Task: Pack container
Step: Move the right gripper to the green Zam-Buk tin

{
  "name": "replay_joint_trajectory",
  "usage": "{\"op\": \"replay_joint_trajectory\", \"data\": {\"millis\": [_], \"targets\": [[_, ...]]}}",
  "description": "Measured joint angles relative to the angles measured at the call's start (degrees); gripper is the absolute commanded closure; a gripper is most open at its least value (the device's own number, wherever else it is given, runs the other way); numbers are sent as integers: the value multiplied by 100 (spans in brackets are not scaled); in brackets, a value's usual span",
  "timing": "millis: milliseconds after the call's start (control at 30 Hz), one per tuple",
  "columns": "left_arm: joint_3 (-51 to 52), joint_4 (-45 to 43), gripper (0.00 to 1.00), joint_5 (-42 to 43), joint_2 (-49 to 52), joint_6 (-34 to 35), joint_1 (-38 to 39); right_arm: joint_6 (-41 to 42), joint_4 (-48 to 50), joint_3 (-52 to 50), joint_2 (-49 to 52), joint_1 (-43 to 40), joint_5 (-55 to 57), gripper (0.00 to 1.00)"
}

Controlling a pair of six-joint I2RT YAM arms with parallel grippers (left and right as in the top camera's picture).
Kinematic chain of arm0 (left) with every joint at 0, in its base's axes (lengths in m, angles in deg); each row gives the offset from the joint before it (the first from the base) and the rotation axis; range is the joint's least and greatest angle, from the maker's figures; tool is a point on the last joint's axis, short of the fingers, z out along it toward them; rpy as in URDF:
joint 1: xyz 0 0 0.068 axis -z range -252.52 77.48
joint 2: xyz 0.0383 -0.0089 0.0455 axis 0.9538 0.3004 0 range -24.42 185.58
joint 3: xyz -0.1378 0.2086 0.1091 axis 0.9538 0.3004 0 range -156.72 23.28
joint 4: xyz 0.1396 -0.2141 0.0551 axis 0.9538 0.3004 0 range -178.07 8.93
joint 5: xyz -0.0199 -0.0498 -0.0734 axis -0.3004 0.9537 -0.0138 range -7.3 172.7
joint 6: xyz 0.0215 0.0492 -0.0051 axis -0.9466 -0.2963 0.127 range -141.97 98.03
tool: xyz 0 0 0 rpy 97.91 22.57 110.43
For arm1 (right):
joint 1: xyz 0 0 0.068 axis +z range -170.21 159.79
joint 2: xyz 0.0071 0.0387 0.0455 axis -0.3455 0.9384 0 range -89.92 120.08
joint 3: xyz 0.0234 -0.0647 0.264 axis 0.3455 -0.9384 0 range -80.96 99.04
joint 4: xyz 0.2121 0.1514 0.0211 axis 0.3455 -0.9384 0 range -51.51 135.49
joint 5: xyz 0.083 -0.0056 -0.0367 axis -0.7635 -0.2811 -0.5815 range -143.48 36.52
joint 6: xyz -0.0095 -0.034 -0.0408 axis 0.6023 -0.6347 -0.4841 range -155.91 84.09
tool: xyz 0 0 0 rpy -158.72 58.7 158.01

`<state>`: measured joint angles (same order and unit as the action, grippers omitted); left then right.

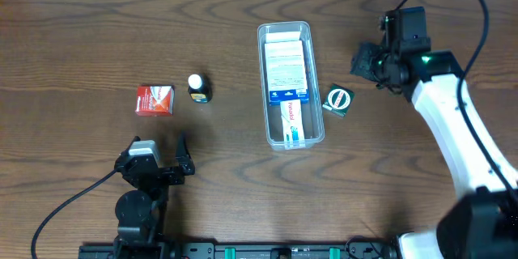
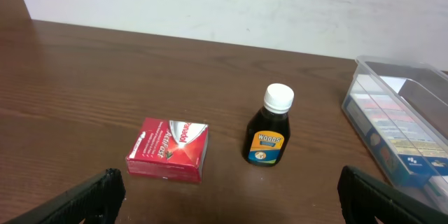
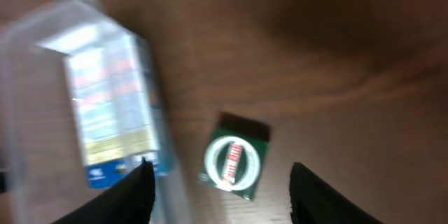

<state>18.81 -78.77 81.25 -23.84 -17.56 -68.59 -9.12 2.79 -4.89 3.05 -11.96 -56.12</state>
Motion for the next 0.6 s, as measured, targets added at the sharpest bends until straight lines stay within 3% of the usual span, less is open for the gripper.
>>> {"op": "replay_joint_trajectory", "data": {"millis": [200, 600], "targets": [[0, 0, 2, 0, 0, 0, 0, 151, -162, 0, 804, 90, -295, 62], [0, 0, 2, 0, 0, 0, 0, 146, -396, -2, 1239, 986, -901, 60]]}}
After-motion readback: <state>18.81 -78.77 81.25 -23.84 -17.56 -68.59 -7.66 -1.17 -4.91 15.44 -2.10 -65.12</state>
